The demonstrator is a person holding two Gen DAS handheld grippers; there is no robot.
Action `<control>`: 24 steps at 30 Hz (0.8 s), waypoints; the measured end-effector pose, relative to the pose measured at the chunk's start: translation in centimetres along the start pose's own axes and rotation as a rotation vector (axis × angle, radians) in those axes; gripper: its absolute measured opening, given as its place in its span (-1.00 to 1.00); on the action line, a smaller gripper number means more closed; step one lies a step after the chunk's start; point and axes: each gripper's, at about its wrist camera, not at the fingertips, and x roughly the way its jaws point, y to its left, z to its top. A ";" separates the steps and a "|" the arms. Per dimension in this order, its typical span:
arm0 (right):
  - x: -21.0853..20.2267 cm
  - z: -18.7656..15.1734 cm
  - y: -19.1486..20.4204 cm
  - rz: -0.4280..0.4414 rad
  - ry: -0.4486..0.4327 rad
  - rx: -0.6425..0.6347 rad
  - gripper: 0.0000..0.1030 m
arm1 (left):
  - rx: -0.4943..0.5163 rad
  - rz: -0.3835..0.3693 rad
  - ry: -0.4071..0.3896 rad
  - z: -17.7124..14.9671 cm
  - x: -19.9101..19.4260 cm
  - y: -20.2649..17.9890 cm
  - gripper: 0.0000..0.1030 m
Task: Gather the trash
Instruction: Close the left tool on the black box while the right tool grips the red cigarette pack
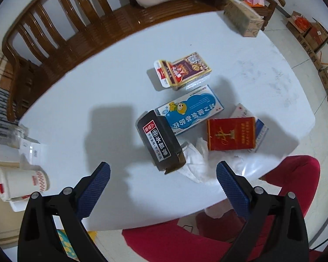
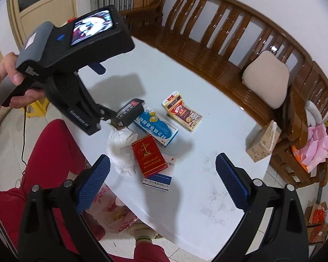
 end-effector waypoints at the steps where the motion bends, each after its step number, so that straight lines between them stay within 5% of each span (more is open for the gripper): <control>1: 0.6 0.1 0.1 -0.003 0.011 -0.012 0.84 | -0.014 -0.016 0.010 0.1 0.9 0.4 0.85; 10: 8.5 0.1 2.2 0.021 0.164 -0.142 0.84 | -0.141 -0.162 0.084 0.5 7.2 3.4 0.85; 24: 15.5 -0.8 3.9 0.030 0.308 -0.303 0.84 | -0.206 -0.230 0.125 0.8 11.7 5.3 0.85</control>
